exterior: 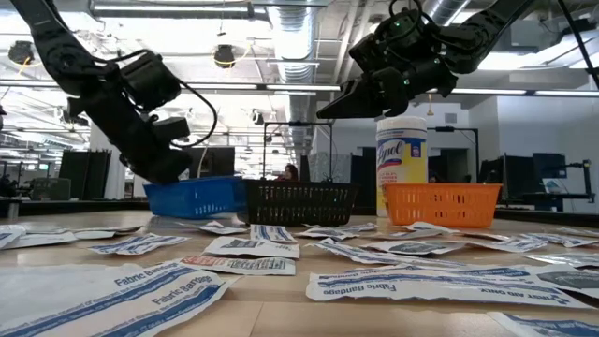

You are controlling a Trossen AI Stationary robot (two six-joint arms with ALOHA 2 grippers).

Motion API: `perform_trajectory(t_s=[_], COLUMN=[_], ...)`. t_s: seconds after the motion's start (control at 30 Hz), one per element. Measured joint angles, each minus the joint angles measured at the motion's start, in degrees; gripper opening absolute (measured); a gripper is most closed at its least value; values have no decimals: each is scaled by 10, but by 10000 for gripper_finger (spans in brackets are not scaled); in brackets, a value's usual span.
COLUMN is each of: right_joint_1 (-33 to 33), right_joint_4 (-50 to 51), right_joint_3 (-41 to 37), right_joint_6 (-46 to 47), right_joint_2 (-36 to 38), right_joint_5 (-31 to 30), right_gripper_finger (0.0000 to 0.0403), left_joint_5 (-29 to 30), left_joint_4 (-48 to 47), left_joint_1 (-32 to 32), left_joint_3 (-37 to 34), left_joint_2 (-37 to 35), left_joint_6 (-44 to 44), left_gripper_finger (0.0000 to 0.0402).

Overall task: Pick & Place First Aid Supplies
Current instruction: Put the bandage into the blue container

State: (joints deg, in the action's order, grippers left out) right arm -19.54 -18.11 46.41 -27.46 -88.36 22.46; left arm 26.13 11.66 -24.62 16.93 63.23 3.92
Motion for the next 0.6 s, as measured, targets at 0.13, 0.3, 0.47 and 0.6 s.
perform_trajectory(t_s=[0.13, 0.3, 0.47, 0.6], right_joint_1=[0, 0, 0, 0], right_joint_4=[0, 0, 0, 0], right_joint_3=[0, 0, 0, 0], right_joint_6=[0, 0, 0, 0], right_joint_2=[0, 0, 0, 0], right_joint_5=[0, 0, 0, 0], right_gripper_finger=[87, 87, 87, 87], left_joint_5=[0, 0, 1, -8], left_joint_4=[17, 19, 31, 56], left_joint_1=[0, 0, 3, 26], left_joint_3=[0, 0, 0, 0], left_joint_2=[3, 3, 2, -23], left_joint_6=[-2, -2, -15, -35], left_gripper_finger=[18, 43, 69, 76])
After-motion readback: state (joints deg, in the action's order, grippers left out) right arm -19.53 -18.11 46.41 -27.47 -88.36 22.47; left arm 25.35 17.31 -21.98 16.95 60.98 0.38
